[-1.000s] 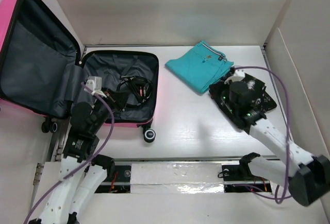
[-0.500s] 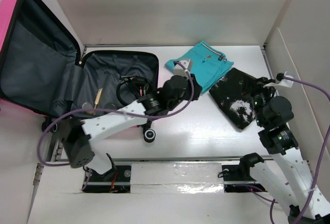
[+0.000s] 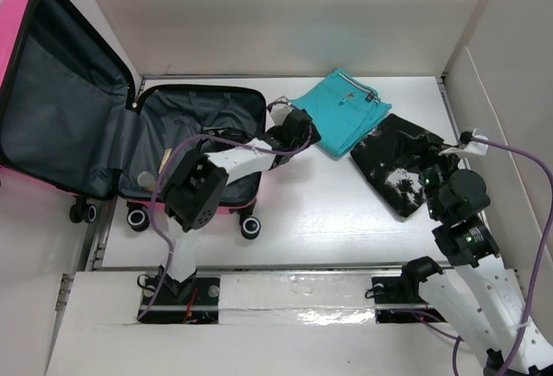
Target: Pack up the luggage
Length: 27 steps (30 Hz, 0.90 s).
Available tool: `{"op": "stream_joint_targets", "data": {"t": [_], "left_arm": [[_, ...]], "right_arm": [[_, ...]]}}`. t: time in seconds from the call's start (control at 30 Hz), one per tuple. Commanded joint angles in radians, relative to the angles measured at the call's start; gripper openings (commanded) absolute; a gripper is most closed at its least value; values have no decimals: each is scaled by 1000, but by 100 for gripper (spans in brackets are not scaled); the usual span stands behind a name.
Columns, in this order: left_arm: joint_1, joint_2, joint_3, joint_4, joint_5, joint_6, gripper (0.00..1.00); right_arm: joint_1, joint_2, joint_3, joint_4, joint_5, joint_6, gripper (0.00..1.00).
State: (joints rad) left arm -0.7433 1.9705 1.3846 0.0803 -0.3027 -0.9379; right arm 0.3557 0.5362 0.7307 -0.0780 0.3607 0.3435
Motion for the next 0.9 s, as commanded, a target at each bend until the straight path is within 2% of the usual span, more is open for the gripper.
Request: {"op": "stream_joint_targets", "data": {"t": [0.0, 0.23, 0.57, 0.73, 0.87], "left_arm": [[7, 43, 164, -72, -70, -108, 70], [7, 264, 433, -312, -118, -214, 66], [35, 410, 542, -399, -111, -239, 64], [53, 516, 660, -447, -43, -260, 64], [53, 567, 751, -471, -73, -274, 62]], "right_arm": [[8, -5, -16, 24, -9, -6, 71], [8, -22, -16, 24, -28, -8, 70], [17, -35, -16, 20, -37, -11, 70], [17, -41, -19, 20, -48, -9, 70], [17, -45, -22, 20, -46, -9, 70]]}}
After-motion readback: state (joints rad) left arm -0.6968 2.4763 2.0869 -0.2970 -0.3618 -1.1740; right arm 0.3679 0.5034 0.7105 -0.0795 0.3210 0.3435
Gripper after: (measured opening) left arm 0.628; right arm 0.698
